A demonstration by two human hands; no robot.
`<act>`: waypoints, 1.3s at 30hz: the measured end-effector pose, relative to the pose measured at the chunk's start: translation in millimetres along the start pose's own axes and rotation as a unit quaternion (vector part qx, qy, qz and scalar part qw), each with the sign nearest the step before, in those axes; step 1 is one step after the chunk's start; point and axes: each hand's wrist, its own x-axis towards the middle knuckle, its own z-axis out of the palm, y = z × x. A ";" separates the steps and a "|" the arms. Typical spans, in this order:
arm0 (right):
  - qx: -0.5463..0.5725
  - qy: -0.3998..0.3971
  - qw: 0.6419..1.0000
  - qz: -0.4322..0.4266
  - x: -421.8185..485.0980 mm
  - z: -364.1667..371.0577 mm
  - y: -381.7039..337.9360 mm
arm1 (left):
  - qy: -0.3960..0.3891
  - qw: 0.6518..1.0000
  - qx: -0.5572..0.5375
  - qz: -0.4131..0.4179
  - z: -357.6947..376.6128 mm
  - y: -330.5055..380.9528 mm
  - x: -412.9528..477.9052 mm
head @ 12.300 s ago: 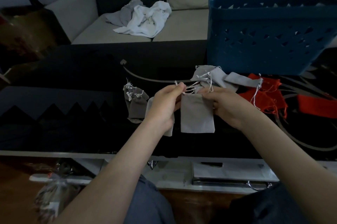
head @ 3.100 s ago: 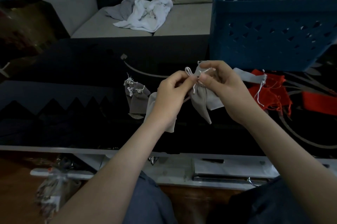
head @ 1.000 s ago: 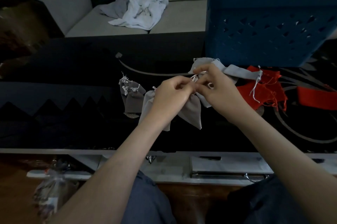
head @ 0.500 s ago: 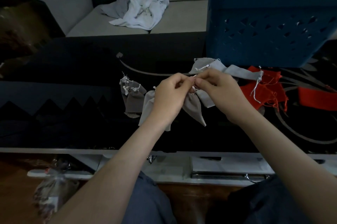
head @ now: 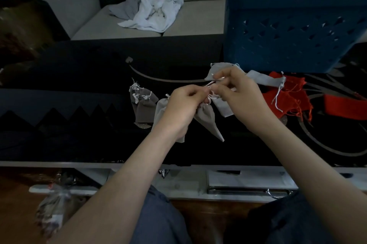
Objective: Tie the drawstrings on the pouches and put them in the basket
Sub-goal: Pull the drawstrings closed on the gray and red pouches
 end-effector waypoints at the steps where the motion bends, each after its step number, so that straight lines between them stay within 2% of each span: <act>1: 0.010 -0.016 1.000 0.018 0.3 0.0 0.0 | 0.004 1.000 -0.010 0.003 -0.2 0.5 0.0; 5: 0.027 -0.100 0.993 0.057 -1.5 1.9 1.3 | 0.007 0.999 -0.048 0.018 -1.2 1.4 -0.3; 9: 0.078 -0.103 0.987 0.092 -0.2 4.9 2.4 | 0.026 0.998 -0.051 0.041 0.3 -2.4 0.6; 16: 0.063 -0.110 0.987 0.097 2.4 -0.2 -0.2 | 0.020 0.996 -0.064 0.054 -1.2 0.7 0.3; 19: 0.070 -0.134 0.982 0.109 5.3 -5.3 -1.6 | -0.003 0.995 -0.090 0.043 -2.1 3.5 0.8; 23: 0.155 -0.179 0.962 0.138 8.4 -9.1 -0.7 | -0.070 0.981 -0.180 -0.003 -6.0 6.3 2.7; 26: 0.221 -0.207 0.938 0.166 9.0 -12.1 1.7 | -0.113 0.977 -0.181 0.012 -9.5 7.7 3.0; 29: 0.257 -0.206 0.926 0.187 9.6 -14.7 2.9 | -0.125 0.981 -0.135 0.058 -12.4 8.7 1.8; 33: 0.221 -0.212 0.934 0.183 9.4 -17.1 6.9 | -0.095 0.988 0.027 0.123 -18.3 9.7 -0.9; 36: 0.191 -0.211 0.945 0.159 7.9 -14.8 6.9 | -0.066 0.972 0.150 0.170 -21.4 11.7 -2.4; 39: 0.131 -0.216 0.959 0.126 8.2 -15.9 7.3 | -0.037 0.954 0.224 0.195 -20.0 10.7 -3.0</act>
